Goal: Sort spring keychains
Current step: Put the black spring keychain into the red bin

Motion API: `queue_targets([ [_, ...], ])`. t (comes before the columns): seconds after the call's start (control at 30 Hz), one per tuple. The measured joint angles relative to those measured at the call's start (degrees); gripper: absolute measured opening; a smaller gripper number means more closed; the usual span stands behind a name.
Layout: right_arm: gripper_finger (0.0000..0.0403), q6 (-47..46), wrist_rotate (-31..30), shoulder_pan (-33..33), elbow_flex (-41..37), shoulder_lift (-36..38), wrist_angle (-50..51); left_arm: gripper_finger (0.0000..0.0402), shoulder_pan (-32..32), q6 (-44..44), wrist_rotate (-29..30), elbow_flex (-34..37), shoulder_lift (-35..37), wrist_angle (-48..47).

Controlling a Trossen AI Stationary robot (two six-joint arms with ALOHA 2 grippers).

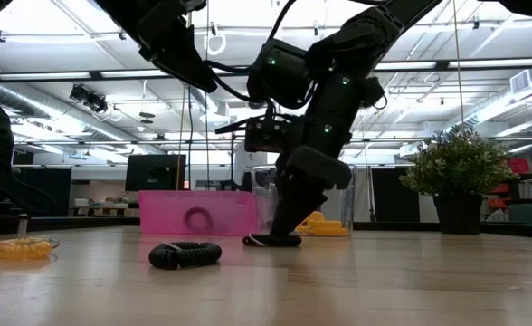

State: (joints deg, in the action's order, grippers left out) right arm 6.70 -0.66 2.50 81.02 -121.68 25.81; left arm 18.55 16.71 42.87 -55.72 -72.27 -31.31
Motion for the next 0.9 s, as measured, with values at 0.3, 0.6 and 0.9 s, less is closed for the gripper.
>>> queue_targets([
  [0.3,0.0007,4.58,-10.97,6.17,8.56,1.66,7.67,0.0156,0.07,0.24,-0.21,-0.05,-0.04,1.91],
  [0.6,0.0004,8.86,-46.37,12.4,9.7,5.88,6.75,0.0156,0.71,0.13,-0.32,-0.07,-0.04,4.23],
  [0.9,0.0002,10.71,-69.93,15.87,9.68,6.17,3.43,0.0156,2.58,-2.4,-0.3,-0.07,-0.04,11.77],
])
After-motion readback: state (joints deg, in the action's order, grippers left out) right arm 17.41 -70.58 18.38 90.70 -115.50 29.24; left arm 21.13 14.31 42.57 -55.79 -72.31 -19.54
